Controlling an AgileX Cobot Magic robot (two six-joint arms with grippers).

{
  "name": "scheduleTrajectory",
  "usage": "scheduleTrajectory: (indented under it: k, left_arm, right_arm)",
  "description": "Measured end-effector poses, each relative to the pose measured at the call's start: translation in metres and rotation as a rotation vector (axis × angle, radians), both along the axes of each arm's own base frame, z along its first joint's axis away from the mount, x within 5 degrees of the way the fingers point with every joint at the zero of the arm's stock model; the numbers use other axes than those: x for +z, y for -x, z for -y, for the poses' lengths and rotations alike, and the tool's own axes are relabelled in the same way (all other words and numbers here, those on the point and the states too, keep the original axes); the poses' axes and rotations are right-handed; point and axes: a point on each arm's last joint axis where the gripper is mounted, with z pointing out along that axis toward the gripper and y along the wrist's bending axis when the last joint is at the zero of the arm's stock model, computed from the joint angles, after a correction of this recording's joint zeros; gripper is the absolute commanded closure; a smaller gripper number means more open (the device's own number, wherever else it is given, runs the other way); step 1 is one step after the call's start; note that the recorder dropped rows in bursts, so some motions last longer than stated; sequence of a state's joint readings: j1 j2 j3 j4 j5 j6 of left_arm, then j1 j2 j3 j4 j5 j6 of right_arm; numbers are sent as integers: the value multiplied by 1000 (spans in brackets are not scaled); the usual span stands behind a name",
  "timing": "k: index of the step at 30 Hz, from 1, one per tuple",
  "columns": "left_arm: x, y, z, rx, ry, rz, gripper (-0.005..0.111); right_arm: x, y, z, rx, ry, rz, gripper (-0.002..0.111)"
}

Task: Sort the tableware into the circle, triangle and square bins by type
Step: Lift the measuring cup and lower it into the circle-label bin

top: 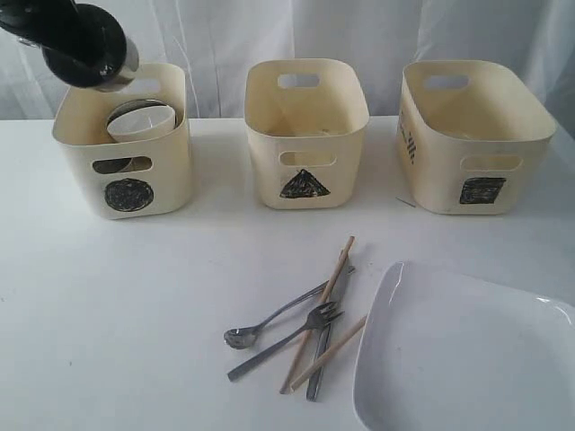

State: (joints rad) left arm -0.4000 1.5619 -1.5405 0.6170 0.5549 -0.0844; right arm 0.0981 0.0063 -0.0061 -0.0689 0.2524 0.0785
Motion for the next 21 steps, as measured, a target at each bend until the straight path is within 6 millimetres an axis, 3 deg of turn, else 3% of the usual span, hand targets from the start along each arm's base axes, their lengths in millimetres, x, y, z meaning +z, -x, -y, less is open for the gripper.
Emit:
scheduleTrajectory:
  k: [9,21]
  left_arm:
    - [-35,-40,-18,61,134,-46,107]
    - [-55,-86,-1,60,236,-80,107]
  right_arm:
    - [0,0,0,0,0,0,80]
    - [0,0,0,0,0,0,80]
